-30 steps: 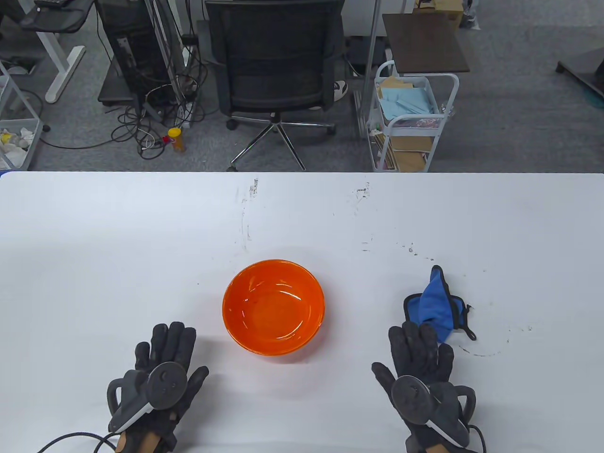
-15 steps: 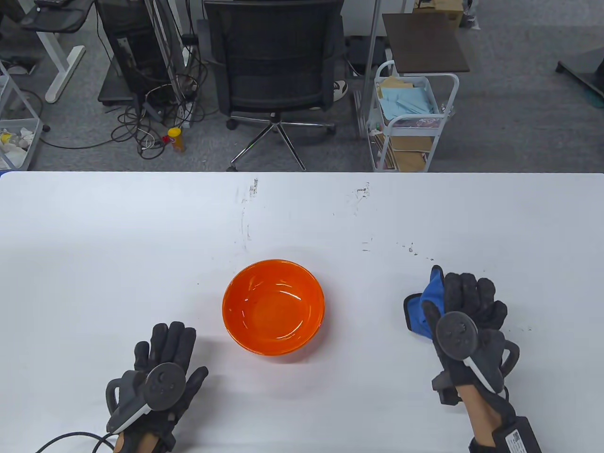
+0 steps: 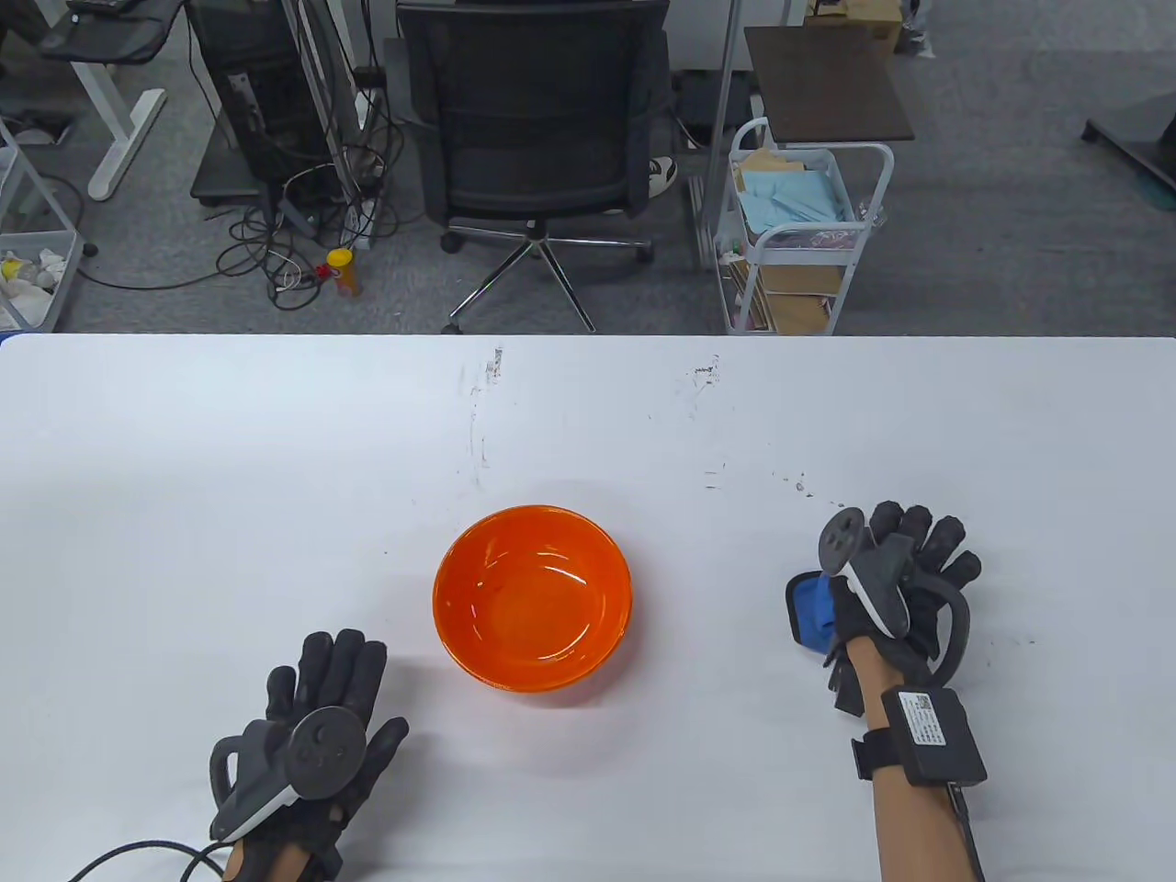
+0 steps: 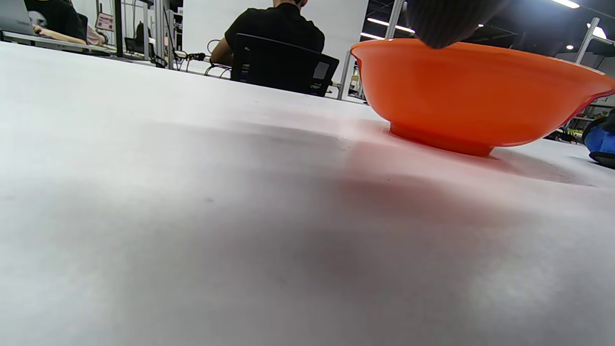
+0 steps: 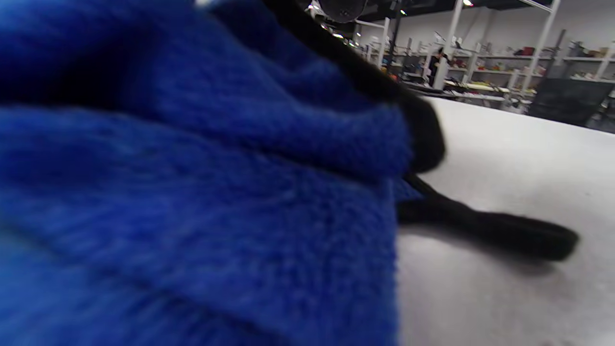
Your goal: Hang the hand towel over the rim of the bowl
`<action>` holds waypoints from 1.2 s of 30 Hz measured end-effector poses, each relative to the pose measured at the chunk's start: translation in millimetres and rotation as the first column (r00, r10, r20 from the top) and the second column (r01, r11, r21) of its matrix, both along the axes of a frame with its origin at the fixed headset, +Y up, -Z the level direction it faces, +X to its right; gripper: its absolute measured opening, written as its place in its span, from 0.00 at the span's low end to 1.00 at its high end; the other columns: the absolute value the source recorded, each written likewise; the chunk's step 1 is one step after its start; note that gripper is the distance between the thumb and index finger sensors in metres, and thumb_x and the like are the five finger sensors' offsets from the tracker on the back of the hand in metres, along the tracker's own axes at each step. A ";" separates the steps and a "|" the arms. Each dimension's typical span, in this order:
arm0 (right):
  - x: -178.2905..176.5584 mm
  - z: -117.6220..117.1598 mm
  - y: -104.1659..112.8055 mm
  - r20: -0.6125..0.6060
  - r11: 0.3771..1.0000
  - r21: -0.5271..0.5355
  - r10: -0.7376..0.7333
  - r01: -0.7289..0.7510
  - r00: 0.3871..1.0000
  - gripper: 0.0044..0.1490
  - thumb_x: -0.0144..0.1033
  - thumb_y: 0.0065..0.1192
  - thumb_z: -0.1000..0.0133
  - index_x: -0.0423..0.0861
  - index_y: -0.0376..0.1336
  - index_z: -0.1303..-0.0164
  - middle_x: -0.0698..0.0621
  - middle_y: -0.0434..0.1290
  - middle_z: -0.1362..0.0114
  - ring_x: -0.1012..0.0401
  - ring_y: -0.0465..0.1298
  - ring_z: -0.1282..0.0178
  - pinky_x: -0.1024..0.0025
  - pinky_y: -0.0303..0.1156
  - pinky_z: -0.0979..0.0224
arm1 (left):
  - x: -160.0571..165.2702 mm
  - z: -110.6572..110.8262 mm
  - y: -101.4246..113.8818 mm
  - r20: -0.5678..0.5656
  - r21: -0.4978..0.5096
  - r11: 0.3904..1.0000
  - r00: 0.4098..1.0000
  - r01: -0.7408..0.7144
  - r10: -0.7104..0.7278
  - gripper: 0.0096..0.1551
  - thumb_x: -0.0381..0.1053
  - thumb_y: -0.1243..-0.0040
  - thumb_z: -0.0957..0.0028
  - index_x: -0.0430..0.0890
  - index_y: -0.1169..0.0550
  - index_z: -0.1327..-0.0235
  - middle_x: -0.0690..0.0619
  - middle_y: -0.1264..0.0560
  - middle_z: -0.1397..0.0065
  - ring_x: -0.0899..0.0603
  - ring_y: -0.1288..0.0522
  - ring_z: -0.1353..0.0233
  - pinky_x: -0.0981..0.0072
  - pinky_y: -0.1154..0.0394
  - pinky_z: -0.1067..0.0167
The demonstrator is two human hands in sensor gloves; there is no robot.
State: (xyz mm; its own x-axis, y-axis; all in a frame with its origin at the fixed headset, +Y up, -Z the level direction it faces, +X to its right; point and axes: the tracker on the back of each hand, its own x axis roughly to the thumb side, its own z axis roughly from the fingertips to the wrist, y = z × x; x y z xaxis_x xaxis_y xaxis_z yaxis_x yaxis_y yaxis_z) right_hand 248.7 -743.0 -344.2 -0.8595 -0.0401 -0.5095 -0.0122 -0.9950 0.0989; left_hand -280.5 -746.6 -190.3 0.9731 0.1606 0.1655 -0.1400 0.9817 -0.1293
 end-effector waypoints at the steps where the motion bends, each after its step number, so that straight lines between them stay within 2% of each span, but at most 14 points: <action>1: 2.2 -0.4 -0.5 0.002 1.000 0.001 -0.019 0.019 1.000 0.47 0.57 0.44 0.35 0.41 0.43 0.13 0.36 0.43 0.11 0.30 0.37 0.13 0.23 0.35 0.23 | -0.1 -0.2 0.0 0.000 0.000 1.000 1.000 0.000 0.000 0.47 0.64 0.54 0.39 0.47 0.58 0.18 0.48 0.61 0.13 0.36 0.65 0.17 0.35 0.63 0.27; 4: 13.8 3.1 1.3 -0.019 0.982 0.089 -0.166 0.168 0.986 0.32 0.49 0.49 0.33 0.46 0.57 0.21 0.37 0.47 0.12 0.30 0.39 0.14 0.23 0.37 0.24 | 0.0 -0.3 -0.2 0.000 0.002 1.000 1.000 0.000 0.000 0.47 0.64 0.54 0.39 0.48 0.58 0.18 0.49 0.61 0.13 0.36 0.65 0.16 0.35 0.63 0.27; 6: 19.0 7.3 3.1 -0.065 0.948 0.154 -0.270 0.277 0.961 0.26 0.46 0.50 0.33 0.49 0.60 0.27 0.36 0.48 0.12 0.30 0.39 0.15 0.24 0.37 0.24 | 0.1 -0.4 -0.3 0.001 0.000 1.000 1.000 0.001 -0.001 0.47 0.64 0.54 0.39 0.48 0.58 0.18 0.48 0.61 0.13 0.36 0.64 0.16 0.34 0.63 0.27; 8: 23.1 15.5 7.9 -0.105 0.912 0.212 -0.337 0.352 0.936 0.25 0.46 0.49 0.33 0.49 0.61 0.28 0.35 0.49 0.13 0.29 0.40 0.15 0.23 0.38 0.25 | 0.2 -0.5 -0.5 0.002 -0.003 1.000 1.000 0.001 -0.001 0.47 0.64 0.54 0.39 0.47 0.58 0.18 0.48 0.61 0.13 0.36 0.64 0.16 0.34 0.63 0.27; 14: 20.5 41.8 31.7 -0.261 0.881 0.270 -0.321 0.388 0.911 0.25 0.47 0.48 0.33 0.51 0.61 0.29 0.35 0.49 0.13 0.29 0.40 0.16 0.23 0.38 0.26 | 0.7 -0.5 -0.3 0.002 0.002 1.000 1.000 0.000 0.000 0.47 0.64 0.54 0.39 0.47 0.58 0.18 0.48 0.61 0.13 0.36 0.64 0.16 0.34 0.62 0.27; 18: 10.1 69.1 63.4 -0.406 0.839 0.295 -0.323 0.457 0.855 0.25 0.47 0.48 0.32 0.51 0.62 0.28 0.34 0.48 0.13 0.28 0.40 0.16 0.22 0.38 0.27 | 1.0 -0.4 -0.1 0.003 0.004 1.000 1.000 -0.007 0.007 0.47 0.64 0.54 0.39 0.48 0.58 0.18 0.48 0.61 0.13 0.36 0.64 0.16 0.34 0.62 0.27; 25: -18.7 109.8 105.1 -0.592 0.766 0.271 -0.345 0.583 0.728 0.25 0.47 0.48 0.32 0.51 0.62 0.28 0.34 0.48 0.13 0.27 0.40 0.17 0.22 0.38 0.28 | 2.3 0.5 -0.3 0.022 0.007 1.000 1.000 -0.014 0.014 0.47 0.65 0.55 0.39 0.48 0.59 0.18 0.49 0.62 0.13 0.37 0.65 0.16 0.34 0.62 0.26; 29: -43.8 131.5 124.7 -0.691 0.749 0.236 -0.320 0.620 0.649 0.25 0.47 0.48 0.32 0.51 0.63 0.28 0.34 0.49 0.13 0.27 0.41 0.16 0.22 0.38 0.28 | 4.1 2.0 1.1 0.042 0.013 0.999 0.998 -0.043 0.043 0.48 0.66 0.55 0.39 0.49 0.60 0.18 0.49 0.63 0.13 0.37 0.65 0.16 0.34 0.62 0.26; 31: -58.8 141.3 134.8 -0.746 0.747 0.171 -0.328 0.642 0.580 0.25 0.47 0.48 0.32 0.52 0.62 0.28 0.34 0.49 0.13 0.27 0.41 0.16 0.22 0.38 0.27 | 3.5 2.1 1.9 0.011 0.029 0.999 1.000 -0.025 0.025 0.49 0.66 0.55 0.39 0.48 0.59 0.18 0.49 0.62 0.13 0.36 0.64 0.16 0.34 0.62 0.26; 34: -80.0 151.4 142.1 -0.807 0.715 0.081 -0.362 0.694 0.467 0.25 0.47 0.48 0.32 0.51 0.62 0.27 0.35 0.49 0.13 0.27 0.41 0.16 0.22 0.38 0.27 | 2.1 2.4 1.1 0.034 0.008 0.998 0.997 -0.066 0.066 0.50 0.68 0.56 0.40 0.48 0.60 0.17 0.48 0.62 0.13 0.36 0.65 0.16 0.33 0.62 0.26; 36: -91.7 157.2 144.7 -0.829 0.707 0.043 -0.368 0.706 0.420 0.25 0.47 0.48 0.31 0.51 0.62 0.27 0.35 0.49 0.13 0.27 0.41 0.16 0.22 0.38 0.27 | 2.3 2.6 0.9 0.058 -0.008 0.997 0.995 -0.076 0.076 0.52 0.70 0.56 0.41 0.48 0.61 0.17 0.48 0.63 0.12 0.36 0.65 0.16 0.33 0.62 0.26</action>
State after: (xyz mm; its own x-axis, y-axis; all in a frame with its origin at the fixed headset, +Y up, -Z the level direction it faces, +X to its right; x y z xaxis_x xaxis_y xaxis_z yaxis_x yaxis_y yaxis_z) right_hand 157.0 -598.4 -187.0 -0.6799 0.5958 0.4274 -0.6509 -0.7588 0.0222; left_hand -278.3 -745.8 -187.7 0.9467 0.2346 0.2208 -0.2061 0.9678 -0.1447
